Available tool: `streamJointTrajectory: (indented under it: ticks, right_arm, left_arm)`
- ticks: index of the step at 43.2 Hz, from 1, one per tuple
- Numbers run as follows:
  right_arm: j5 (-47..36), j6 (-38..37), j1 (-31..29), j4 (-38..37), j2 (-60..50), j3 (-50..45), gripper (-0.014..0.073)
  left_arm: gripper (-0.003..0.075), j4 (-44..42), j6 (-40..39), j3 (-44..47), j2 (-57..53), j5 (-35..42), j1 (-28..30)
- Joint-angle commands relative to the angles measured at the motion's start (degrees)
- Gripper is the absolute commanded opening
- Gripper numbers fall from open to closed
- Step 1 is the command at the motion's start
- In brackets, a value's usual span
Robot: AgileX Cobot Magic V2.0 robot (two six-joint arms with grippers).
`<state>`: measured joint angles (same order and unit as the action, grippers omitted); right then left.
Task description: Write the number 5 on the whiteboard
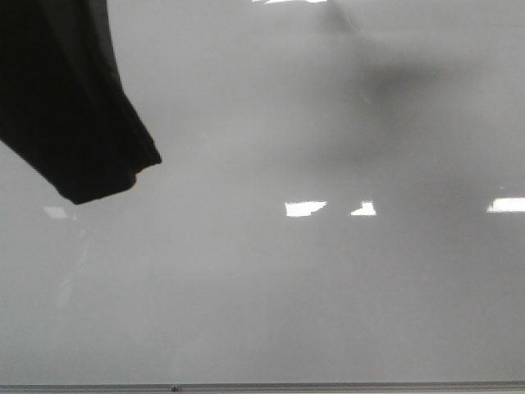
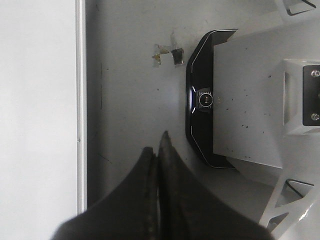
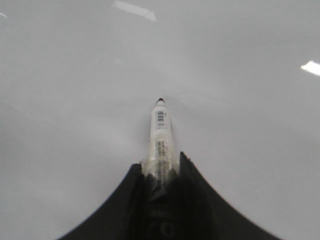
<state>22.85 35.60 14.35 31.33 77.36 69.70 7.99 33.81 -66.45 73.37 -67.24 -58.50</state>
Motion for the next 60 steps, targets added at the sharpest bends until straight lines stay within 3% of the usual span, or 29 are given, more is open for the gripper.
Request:
streamJointTrajectory:
  ticks: [1,15,30,47,60]
  right_arm:
    - [-4.77,0.00,-0.39,1.31,-0.57,2.86,-0.0067]
    - [1.06,0.11,0.24,0.89,2.27,0.21,-0.0067]
    - [-4.35,0.44,1.34,0.83,1.63,-3.59,-0.0067]
    - [2.64,0.39,-8.49,0.88,-0.57,-3.59,-0.0060]
    - [3.37,0.39,-6.40,0.92,-0.62,-10.13,-0.0060]
  left_arm:
    - [-0.0020,1.21,-0.52,-1.92,-1.67,1.07,-0.42]
    - [-0.0020,1.21,-0.52,-1.92,-1.67,1.17,-0.42]
    - [-0.0020,1.21,-0.52,-1.92,-1.67,1.17,-0.42]
    - [-0.0020,1.21,-0.52,-1.92,-1.67,1.17,-0.42]
    - [-0.0020,1.21,-0.52,-1.92,-1.67,1.17,-0.42]
